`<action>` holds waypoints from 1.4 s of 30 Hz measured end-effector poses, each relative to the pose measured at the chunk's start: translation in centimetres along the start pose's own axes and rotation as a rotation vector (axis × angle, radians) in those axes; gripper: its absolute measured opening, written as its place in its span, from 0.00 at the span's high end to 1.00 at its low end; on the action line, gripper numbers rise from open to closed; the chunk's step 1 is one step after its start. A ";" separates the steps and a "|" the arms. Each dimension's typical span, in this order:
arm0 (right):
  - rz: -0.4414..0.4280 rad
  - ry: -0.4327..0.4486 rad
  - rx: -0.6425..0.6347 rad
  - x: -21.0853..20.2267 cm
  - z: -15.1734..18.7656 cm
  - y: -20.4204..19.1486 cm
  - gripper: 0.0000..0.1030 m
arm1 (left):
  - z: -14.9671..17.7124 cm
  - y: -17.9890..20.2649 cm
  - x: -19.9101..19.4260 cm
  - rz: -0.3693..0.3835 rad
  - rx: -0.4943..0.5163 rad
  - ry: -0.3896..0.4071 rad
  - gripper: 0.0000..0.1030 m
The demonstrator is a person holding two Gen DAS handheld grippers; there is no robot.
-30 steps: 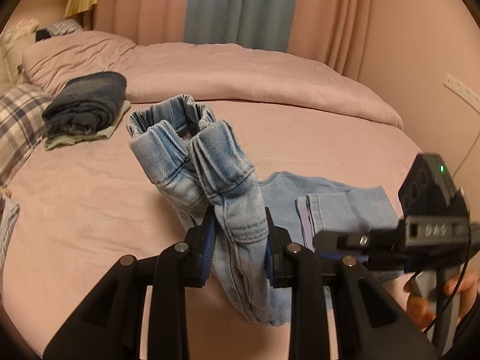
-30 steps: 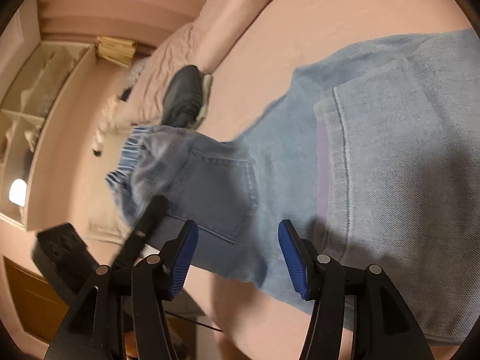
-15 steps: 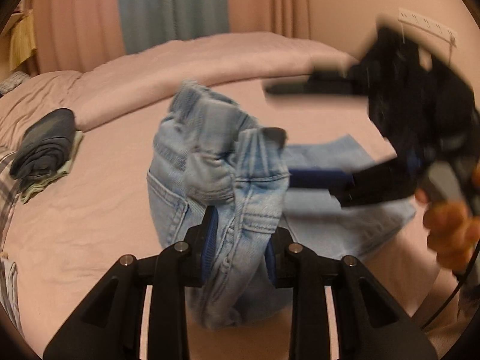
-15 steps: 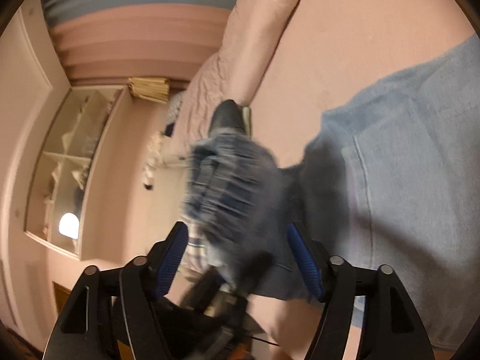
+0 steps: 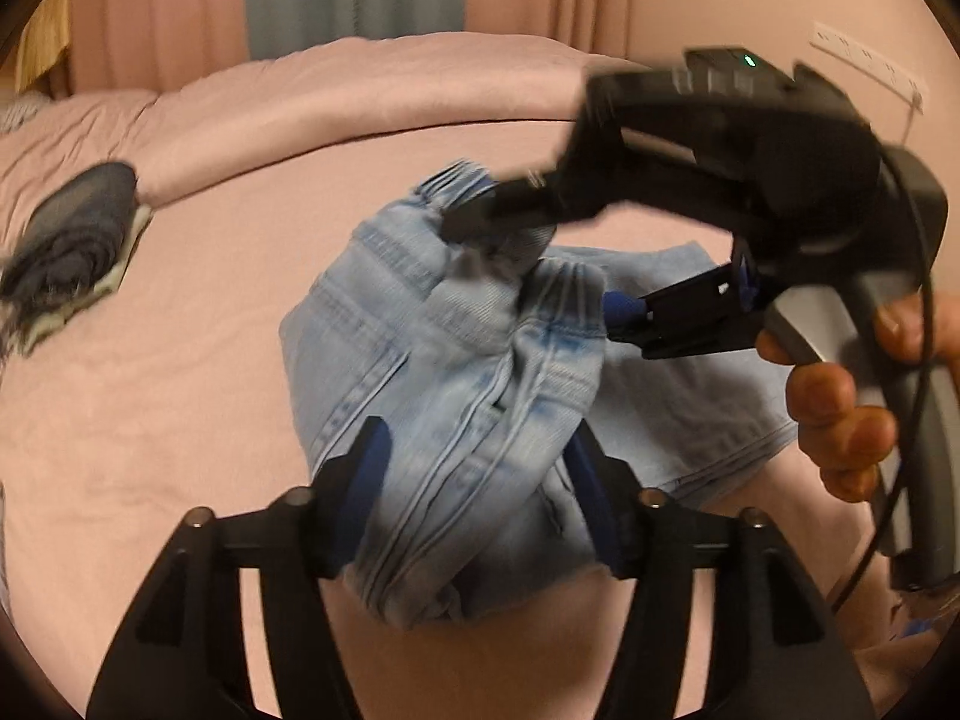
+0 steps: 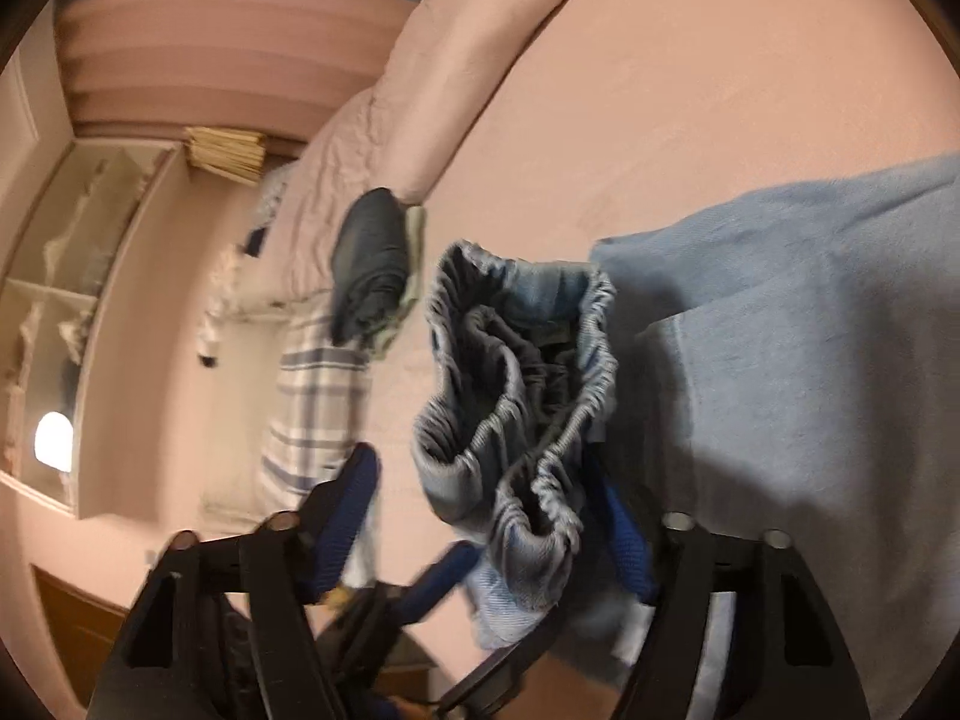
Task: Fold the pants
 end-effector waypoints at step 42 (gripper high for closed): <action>-0.010 0.280 -0.045 -11.1 0.7 3.8 0.65 | 5.1 -4.4 -2.9 0.063 -0.455 0.015 0.21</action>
Point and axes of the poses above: each gripper's, at about its wrist camera, not at the fingertips, and x roughly the way its jaws point, y to its right, z to its underside, the point moved 5 cm from there along x, roughly the way its jaws point, and after that the axes turned 14 degrees about x, right-handed, at the moved point
